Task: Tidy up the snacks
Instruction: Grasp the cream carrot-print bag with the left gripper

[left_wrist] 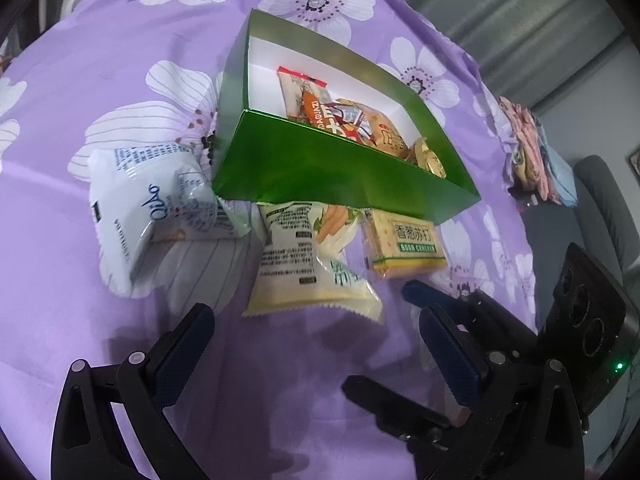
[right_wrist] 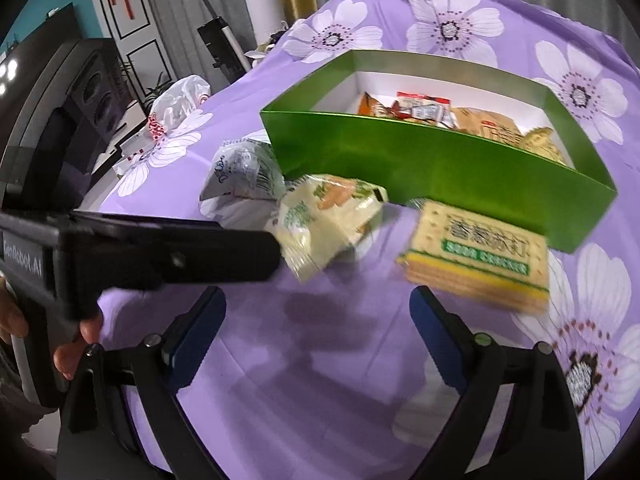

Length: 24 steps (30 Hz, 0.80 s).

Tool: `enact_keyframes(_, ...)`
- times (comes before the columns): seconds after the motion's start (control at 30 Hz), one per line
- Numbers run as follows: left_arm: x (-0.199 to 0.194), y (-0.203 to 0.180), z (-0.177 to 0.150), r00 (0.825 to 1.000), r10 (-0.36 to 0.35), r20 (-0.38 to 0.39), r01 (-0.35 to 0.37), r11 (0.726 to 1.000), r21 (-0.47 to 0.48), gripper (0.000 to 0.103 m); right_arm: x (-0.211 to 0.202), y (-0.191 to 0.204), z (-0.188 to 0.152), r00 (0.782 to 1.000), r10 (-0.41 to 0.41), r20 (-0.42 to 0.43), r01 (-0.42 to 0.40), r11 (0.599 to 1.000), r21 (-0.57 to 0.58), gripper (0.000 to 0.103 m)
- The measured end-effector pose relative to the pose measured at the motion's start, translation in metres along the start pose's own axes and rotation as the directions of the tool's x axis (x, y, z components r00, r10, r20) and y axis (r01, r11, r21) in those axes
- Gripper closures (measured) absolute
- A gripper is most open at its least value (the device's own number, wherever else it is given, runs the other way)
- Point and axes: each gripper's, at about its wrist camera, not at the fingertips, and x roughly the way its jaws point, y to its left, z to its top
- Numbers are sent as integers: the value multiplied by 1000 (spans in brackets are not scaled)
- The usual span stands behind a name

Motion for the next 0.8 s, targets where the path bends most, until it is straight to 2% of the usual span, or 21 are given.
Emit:
enact_keyframes(0.33,8,11,13,1000,-9,26,10,999,-44,3,22,-3,13,997,71,-14,-70,997,27,28)
enact_keyframes(0.43,10,12,15,1000,-5,24,6,999,-39,13,25,0,12,996,87,-23,-86,996,26,36)
enact_keyframes(0.57,14,12,17,1000,-5,14,6,999,-35,34,30,-1,13,995,92,-33,-91,995,33,46)
enact_keyframes(0.63,16,13,17,1000,-10,1,10,999,-34,36,31,-3,14,994,98,-38,-97,995,35,54)
enact_keyframes(0.8,17,12,17,1000,-8,1,8,1000,-15,43,34,-4,15,994,99,-51,-98,995,20,61)
